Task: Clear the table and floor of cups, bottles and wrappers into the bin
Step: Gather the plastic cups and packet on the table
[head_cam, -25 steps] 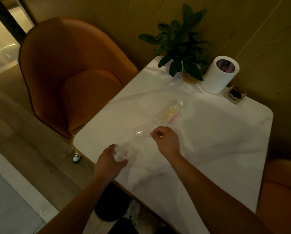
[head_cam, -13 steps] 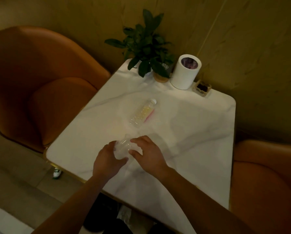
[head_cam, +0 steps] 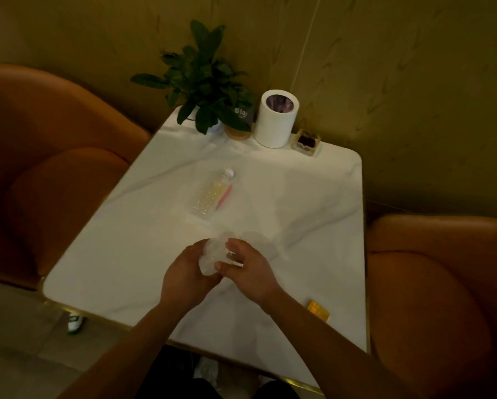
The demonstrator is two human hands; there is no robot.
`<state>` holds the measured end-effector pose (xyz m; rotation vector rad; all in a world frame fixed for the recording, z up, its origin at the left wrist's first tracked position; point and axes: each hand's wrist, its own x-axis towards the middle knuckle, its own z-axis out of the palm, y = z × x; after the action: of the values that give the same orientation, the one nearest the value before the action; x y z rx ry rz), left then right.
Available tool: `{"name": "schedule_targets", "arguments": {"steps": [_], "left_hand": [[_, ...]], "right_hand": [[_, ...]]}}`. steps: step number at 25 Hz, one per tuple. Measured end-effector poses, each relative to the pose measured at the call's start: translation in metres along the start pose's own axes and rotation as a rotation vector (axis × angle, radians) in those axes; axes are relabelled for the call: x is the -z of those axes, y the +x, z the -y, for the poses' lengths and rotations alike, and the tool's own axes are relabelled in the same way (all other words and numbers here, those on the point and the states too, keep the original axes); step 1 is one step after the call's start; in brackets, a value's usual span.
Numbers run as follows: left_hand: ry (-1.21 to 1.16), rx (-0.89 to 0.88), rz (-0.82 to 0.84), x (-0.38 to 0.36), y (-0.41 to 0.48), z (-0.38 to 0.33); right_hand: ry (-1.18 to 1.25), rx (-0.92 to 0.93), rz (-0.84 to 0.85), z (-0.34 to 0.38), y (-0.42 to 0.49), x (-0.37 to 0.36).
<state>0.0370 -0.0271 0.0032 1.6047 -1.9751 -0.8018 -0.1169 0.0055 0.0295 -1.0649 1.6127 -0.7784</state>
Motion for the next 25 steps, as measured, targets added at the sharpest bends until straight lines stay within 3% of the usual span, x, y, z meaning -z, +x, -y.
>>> {"name": "schedule_targets", "arguments": {"steps": [2,4,8,15,25], "left_hand": [[-0.055,0.017,0.041,-0.004,0.0,-0.005],[-0.099,0.068,0.086,-0.007,0.001,-0.007],[-0.048,0.036,0.129,-0.009,0.0,0.003],[-0.062,0.073,0.169,-0.015,-0.007,0.015],[-0.061,0.135,0.211,-0.012,-0.022,0.03]], "right_hand": [[0.021,-0.024,-0.041,-0.005,-0.006,0.01],[0.006,-0.062,-0.184,-0.016,-0.015,0.028],[-0.338,-0.186,-0.442,-0.062,-0.047,0.077],[-0.645,-0.542,-0.364,-0.127,-0.081,0.102],[-0.692,-0.552,-0.373,-0.139,-0.079,0.076]]}}
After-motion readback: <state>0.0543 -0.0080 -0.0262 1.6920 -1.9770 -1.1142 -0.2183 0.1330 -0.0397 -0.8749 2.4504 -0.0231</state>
